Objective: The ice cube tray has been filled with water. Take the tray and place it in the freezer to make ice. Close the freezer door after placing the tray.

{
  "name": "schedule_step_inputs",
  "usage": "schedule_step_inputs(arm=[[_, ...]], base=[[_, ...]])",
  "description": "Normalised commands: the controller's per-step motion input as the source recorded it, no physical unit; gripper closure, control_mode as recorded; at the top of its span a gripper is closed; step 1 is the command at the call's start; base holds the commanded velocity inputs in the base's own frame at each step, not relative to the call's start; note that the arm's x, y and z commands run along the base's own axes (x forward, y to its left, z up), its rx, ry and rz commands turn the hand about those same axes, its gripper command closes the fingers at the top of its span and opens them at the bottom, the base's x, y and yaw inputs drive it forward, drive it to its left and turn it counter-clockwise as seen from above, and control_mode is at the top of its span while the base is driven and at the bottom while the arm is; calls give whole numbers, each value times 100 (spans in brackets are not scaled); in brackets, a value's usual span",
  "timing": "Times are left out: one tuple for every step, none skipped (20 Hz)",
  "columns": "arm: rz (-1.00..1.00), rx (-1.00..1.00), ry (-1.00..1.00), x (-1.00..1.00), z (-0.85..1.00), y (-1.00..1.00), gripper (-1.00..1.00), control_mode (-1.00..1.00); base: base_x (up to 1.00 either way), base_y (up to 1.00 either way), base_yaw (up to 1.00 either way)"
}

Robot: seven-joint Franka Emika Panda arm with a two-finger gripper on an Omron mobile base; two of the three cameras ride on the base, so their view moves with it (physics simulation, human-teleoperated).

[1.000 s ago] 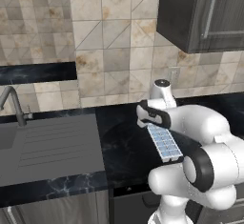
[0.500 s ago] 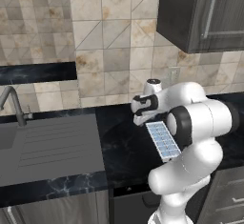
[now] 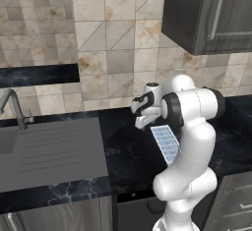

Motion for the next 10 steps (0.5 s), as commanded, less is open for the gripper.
schedule_step_inputs(arm=[[3,-1,-4,24,-45,0,-100,-100],[3,-1,-5,25,-44,0,-100,-100],[2,-1,-5,28,-42,1,-100,-100],[2,-1,-6,29,-43,1,-100,-100],[2,-1,-7,29,-40,1,-100,-100],[1,0,-5,30,-37,3,-100,-100],[1,0,-5,29,-37,3,-100,-100],[1,0,-5,26,-36,4,-100,-100],[1,0,-4,22,-37,4,-100,-100],[1,0,-2,17,-36,4,-100,-100]], base=[[0,0,0],[0,0,0],[0,0,0],[0,0,0],[0,0,0],[0,0,0],[0,0,0],[0,0,0],[0,0,0],[0,0,0]])
